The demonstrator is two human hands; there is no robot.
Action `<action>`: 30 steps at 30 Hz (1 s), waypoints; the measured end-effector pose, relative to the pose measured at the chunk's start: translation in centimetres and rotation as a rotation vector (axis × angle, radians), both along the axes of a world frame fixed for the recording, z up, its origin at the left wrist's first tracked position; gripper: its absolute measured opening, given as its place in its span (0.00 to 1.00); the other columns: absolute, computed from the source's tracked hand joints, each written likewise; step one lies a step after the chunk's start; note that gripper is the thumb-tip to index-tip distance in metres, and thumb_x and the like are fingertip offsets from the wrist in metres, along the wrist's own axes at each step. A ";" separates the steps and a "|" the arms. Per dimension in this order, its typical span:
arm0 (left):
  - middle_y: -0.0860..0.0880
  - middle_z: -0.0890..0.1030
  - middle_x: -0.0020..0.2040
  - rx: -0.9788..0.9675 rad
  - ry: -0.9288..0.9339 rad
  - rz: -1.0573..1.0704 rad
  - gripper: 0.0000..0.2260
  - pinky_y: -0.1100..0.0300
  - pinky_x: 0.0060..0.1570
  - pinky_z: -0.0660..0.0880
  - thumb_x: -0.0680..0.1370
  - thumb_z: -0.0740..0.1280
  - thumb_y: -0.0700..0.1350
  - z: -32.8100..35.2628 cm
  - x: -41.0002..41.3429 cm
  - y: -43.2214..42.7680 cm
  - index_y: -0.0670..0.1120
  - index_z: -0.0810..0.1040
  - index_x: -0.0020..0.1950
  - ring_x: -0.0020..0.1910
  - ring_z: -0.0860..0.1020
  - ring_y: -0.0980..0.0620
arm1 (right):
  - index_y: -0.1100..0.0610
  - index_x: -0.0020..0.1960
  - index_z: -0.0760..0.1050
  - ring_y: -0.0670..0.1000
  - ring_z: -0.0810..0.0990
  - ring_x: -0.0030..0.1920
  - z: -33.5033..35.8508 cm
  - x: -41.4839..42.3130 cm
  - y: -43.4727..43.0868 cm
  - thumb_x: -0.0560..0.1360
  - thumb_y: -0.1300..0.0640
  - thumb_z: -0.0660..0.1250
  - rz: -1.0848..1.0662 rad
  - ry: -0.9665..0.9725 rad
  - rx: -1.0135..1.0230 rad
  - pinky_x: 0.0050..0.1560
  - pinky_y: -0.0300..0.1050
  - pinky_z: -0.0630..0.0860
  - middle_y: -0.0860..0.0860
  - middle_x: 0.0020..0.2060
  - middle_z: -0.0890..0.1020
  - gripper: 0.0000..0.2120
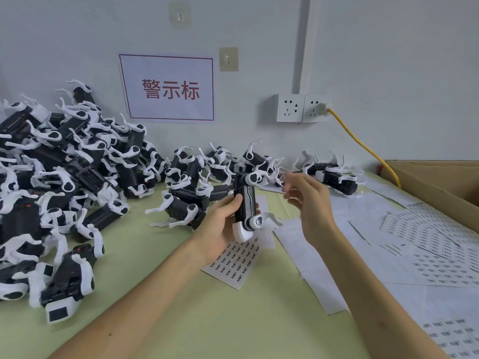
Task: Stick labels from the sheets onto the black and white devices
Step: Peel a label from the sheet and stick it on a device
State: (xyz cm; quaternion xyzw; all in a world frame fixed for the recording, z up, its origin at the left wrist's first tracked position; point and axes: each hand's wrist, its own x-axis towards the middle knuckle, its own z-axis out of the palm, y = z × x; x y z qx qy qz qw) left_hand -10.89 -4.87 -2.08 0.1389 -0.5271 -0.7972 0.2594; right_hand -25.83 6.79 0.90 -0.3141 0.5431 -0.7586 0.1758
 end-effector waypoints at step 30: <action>0.45 0.84 0.61 -0.254 -0.070 0.117 0.13 0.52 0.58 0.75 0.83 0.66 0.45 -0.5 -0.1 0.2 0.45 0.78 0.67 0.61 0.83 0.48 | 0.53 0.42 0.81 0.44 0.84 0.35 -1.1 1.9 -0.9 0.79 0.59 0.71 0.021 0.456 0.150 0.34 0.32 0.74 0.44 0.38 0.84 0.07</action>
